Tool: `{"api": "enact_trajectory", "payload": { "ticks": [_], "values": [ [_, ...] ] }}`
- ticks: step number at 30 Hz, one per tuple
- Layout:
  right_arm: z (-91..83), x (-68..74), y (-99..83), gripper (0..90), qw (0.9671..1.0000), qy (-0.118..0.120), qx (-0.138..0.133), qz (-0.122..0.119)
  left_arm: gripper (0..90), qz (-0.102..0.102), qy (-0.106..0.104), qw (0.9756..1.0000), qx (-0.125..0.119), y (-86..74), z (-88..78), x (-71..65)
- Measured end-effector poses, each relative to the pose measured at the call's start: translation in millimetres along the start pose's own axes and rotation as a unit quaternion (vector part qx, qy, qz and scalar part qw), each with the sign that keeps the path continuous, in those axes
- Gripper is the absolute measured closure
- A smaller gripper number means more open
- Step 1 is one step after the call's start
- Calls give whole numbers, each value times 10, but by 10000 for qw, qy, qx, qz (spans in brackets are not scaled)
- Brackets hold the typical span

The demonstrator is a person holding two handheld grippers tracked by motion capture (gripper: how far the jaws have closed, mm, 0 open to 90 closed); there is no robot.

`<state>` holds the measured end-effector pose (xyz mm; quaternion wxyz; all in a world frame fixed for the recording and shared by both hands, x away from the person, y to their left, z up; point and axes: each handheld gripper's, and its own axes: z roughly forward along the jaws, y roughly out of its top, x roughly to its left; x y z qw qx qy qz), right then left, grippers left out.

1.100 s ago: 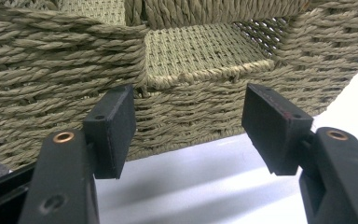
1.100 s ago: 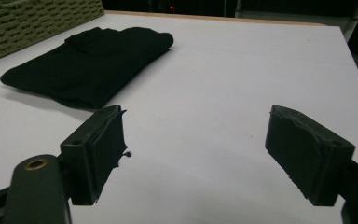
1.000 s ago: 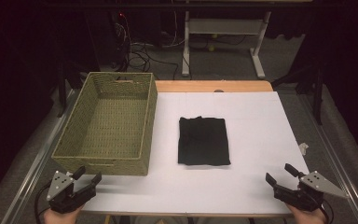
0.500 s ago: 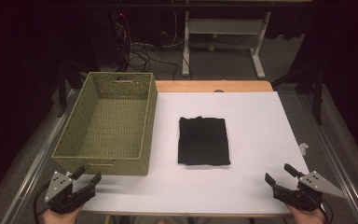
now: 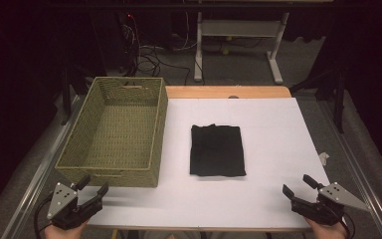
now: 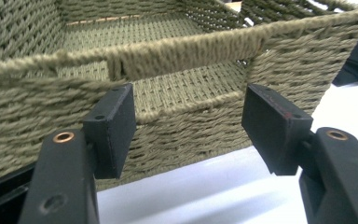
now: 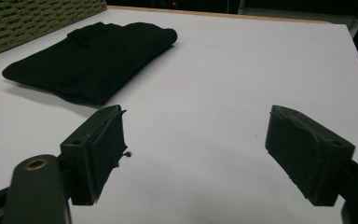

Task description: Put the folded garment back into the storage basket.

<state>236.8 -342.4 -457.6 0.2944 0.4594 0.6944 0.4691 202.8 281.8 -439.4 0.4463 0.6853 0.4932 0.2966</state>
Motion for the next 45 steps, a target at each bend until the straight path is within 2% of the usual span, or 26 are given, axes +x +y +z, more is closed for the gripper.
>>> {"api": "enact_trajectory", "payload": {
  "ticks": [25, 30, 36, 45],
  "values": [
    [13, -5, -3, 187, 10000, -67, 52, -6, 322, 67, -267, 9994, -229, 161, 2, -119],
    [18, 4, -1, 187, 9999, -56, 88, -50, 322, 132, -321, 9992, -191, 172, 33, -165],
    [21, -1, -2, 183, 9999, -49, 101, -16, 322, 53, -441, 9988, -191, 196, 66, -194],
    [23, 0, -3, 183, 9999, -28, 101, -19, 322, 98, -507, 9985, -170, 221, 97, -246]
  ]
}}
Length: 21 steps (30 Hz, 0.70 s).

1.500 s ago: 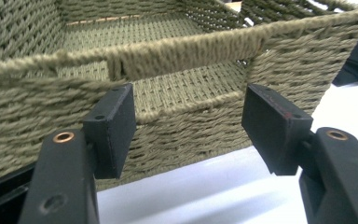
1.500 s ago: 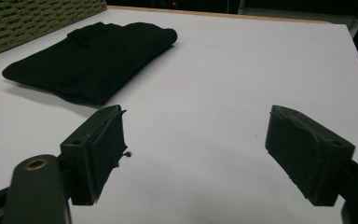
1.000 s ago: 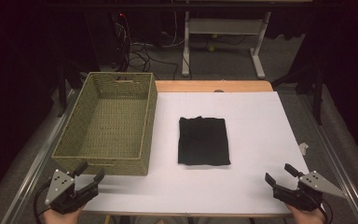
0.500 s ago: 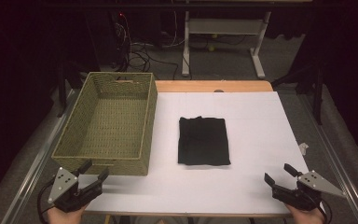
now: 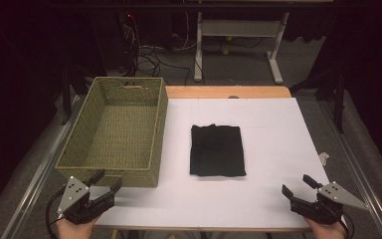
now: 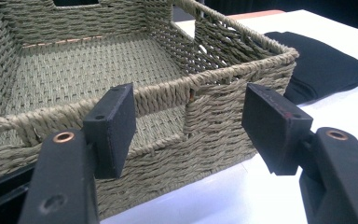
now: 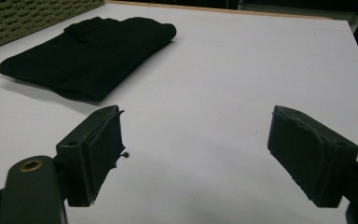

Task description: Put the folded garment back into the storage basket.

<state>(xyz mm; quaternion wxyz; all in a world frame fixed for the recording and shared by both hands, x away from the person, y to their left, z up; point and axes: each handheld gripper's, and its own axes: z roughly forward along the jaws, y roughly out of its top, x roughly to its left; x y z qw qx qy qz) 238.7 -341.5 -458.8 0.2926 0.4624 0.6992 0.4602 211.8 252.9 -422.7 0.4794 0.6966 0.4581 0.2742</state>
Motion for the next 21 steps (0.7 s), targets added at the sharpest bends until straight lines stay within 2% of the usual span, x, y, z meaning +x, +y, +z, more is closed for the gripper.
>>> {"api": "enact_trajectory", "payload": {
  "ticks": [14, 21],
  "values": [
    [3, -10, -3, 182, 10000, 8, 2, 36, 321, 87, 34, 10000, 12, 66, 46, -36],
    [6, -11, -3, 182, 10000, 2, 11, 48, 321, 173, -76, 9998, -15, 181, 98, -73]
  ]
}}
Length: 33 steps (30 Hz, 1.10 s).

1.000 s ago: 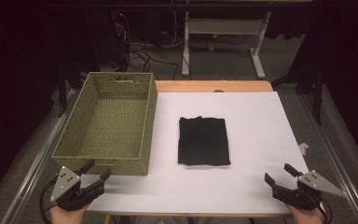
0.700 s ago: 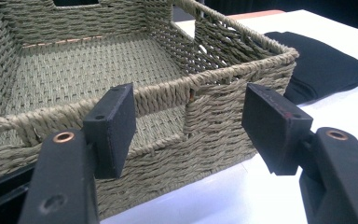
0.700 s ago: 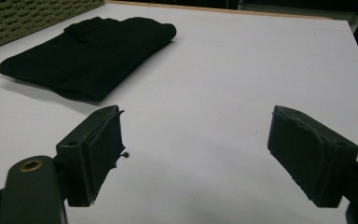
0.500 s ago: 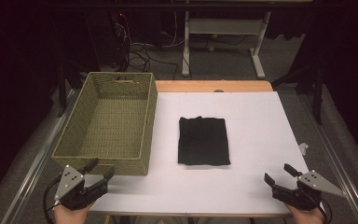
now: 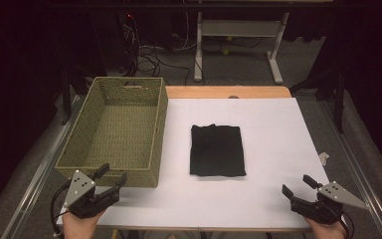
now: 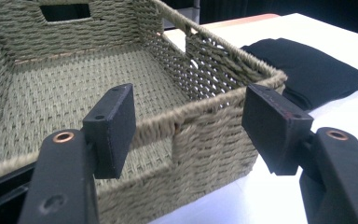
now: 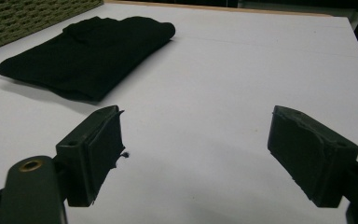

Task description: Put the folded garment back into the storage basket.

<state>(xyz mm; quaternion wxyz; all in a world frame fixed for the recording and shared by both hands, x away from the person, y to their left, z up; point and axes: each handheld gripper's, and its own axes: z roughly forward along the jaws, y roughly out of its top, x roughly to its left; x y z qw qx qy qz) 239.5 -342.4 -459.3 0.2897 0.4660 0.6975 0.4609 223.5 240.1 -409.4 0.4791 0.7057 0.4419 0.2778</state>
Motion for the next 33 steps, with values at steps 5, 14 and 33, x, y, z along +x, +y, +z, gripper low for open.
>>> {"api": "enact_trajectory", "payload": {
  "ticks": [5, 14, 33],
  "values": [
    [2, -4, -1, 182, 10000, 0, 5, 17, 321, 66, -135, 9999, 30, 95, 64, -68],
    [4, -9, -4, 183, 10000, 4, 21, 25, 321, 243, -379, 9990, 29, 240, 217, -248],
    [-1, 4, 4, 181, 10000, 74, -17, -26, 321, 181, -626, 9979, 7, 389, 408, -425]
  ]
}}
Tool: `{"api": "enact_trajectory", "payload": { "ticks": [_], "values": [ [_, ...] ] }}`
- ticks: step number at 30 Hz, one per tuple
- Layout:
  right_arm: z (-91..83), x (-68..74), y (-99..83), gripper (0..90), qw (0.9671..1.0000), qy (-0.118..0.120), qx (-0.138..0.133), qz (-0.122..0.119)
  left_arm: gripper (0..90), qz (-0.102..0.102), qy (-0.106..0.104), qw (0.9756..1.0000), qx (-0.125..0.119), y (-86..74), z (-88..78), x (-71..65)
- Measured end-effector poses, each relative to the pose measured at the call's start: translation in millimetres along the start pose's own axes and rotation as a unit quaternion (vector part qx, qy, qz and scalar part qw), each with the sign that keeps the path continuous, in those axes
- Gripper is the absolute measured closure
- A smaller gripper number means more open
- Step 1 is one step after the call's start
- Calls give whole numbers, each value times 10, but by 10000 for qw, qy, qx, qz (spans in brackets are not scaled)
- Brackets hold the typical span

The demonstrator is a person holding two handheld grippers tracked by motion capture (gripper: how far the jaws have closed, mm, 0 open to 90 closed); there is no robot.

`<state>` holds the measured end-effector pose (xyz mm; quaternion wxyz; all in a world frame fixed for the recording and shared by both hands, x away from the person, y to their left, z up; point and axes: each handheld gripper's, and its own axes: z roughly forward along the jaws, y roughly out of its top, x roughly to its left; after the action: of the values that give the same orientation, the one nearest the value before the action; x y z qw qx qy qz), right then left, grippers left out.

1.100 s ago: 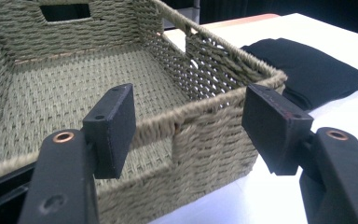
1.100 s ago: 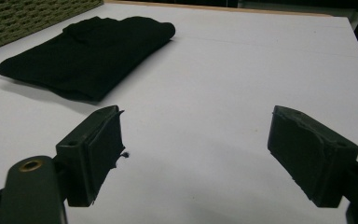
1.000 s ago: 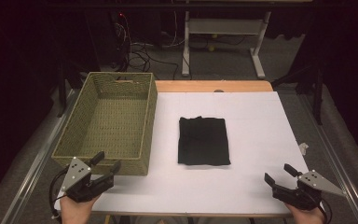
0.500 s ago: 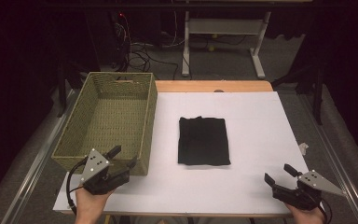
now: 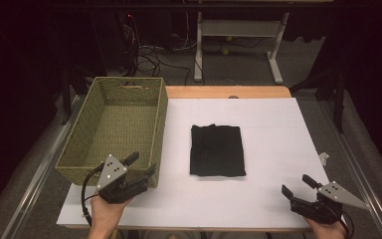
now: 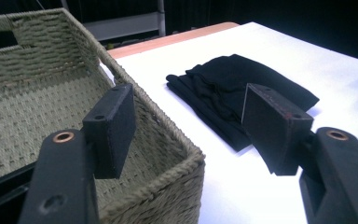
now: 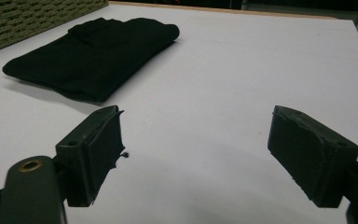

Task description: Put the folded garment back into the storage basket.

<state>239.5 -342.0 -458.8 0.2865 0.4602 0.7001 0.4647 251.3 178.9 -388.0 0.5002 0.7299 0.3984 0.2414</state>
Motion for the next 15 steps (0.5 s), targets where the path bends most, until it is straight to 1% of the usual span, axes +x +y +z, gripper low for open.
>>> {"api": "enact_trajectory", "payload": {
  "ticks": [2, 5, 6, 7, 9, 12, 15],
  "values": [
    [-12, 9, -2, 181, 10000, -2, -23, -37, 321, 78, 21, 10000, 4, 30, 42, -31],
    [-12, 7, -4, 181, 10000, -10, -20, -40, 321, 90, -27, 10000, 18, 38, 77, -61],
    [-1, 0, -3, 181, 10000, -6, -5, -21, 321, 169, -39, 9998, 21, 46, 107, -99],
    [-1, 0, -3, 181, 10000, -6, -5, -21, 321, 169, -39, 9998, 21, 46, 107, -99],
    [4, 5, -1, 181, 10000, -4, 5, -37, 321, 231, -56, 9997, 29, 62, 131, -131],
    [-2, 9, -1, 181, 10000, -1, -9, -46, 322, 238, -108, 9997, 31, 80, 172, -167],
    [-11, 13, -2, 181, 10000, -2, -10, -61, 321, 204, -155, 9997, 30, 84, 203, -210]
  ]
}}
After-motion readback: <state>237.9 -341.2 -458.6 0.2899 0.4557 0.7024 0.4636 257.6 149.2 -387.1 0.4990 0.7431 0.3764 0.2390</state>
